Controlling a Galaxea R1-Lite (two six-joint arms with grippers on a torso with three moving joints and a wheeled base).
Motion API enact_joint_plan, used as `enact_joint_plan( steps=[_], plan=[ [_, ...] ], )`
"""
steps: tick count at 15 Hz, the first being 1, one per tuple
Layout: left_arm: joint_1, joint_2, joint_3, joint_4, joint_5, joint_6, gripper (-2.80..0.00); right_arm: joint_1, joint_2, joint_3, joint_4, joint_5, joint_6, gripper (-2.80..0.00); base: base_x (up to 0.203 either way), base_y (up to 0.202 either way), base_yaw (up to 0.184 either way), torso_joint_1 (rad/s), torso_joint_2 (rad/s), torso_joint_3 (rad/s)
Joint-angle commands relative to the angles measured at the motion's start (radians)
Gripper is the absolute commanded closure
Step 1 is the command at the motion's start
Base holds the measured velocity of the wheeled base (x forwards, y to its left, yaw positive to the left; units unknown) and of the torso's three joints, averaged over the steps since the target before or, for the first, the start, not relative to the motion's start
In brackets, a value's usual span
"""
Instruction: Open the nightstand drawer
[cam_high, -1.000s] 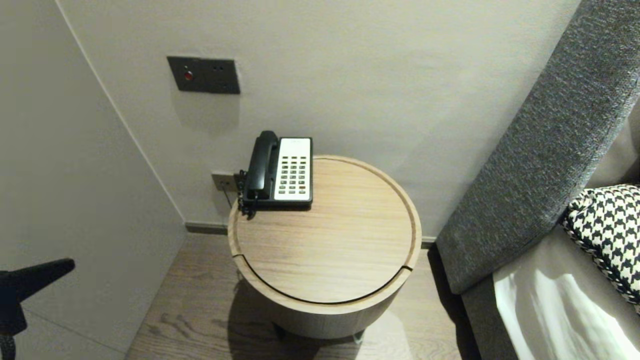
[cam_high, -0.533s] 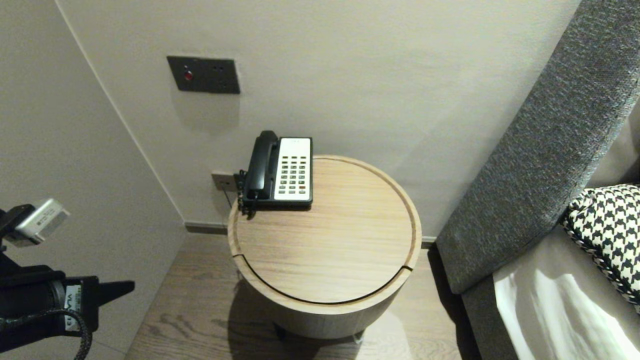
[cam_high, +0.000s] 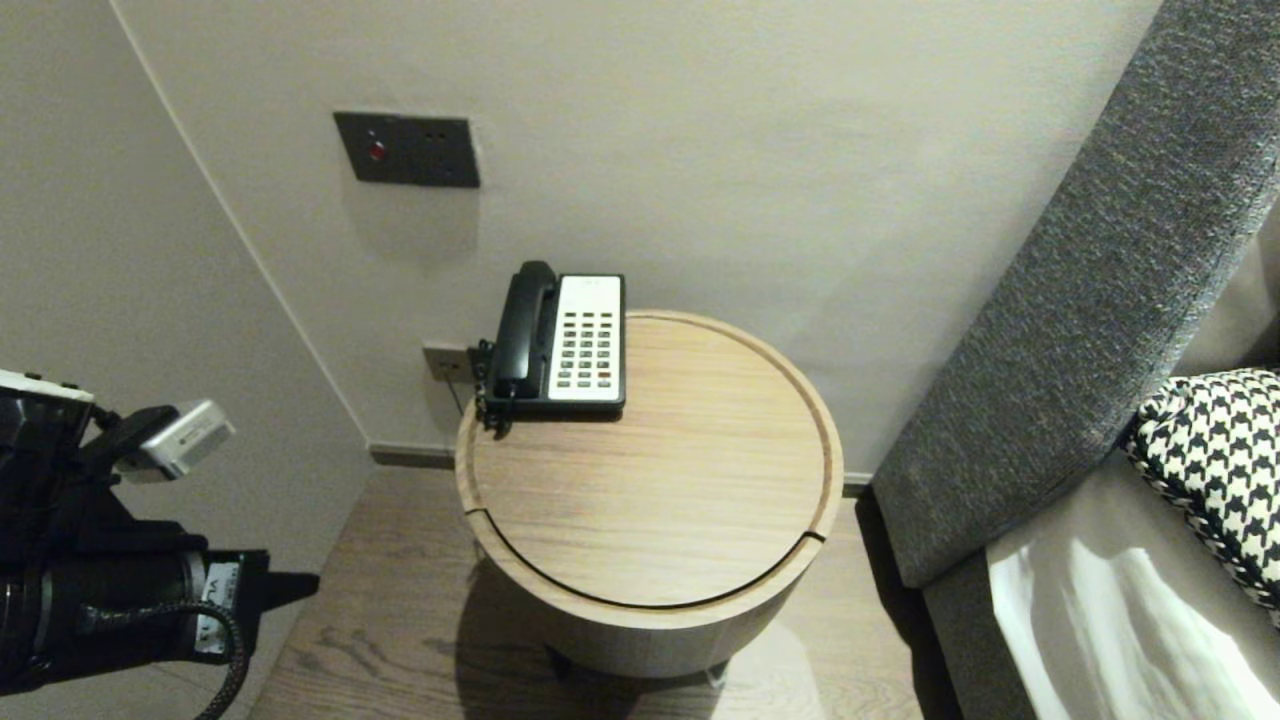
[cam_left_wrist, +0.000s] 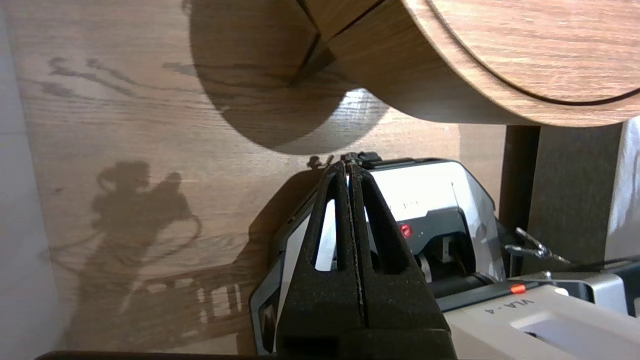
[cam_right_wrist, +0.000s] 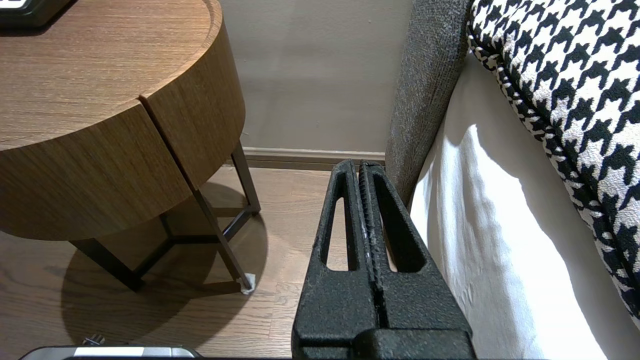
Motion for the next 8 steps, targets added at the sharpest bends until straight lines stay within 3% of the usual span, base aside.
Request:
enact_joint_plan(
  steps=[1, 8],
  plan=[
    [-0.018, 0.051, -0.028, 0.003, 0.000, -0.001, 0.00, 0.001, 0.000, 0.040, -0.001, 0.000, 0.000, 0.00, 0.000, 0.000, 0.000, 0.000, 0.00, 0.000],
    [-0.087, 0.090, -0.068, 0.037, 0.004, -0.003, 0.00, 0.001, 0.000, 0.040, -0.001, 0.000, 0.000, 0.00, 0.000, 0.000, 0.000, 0.000, 0.00, 0.000]
  ],
)
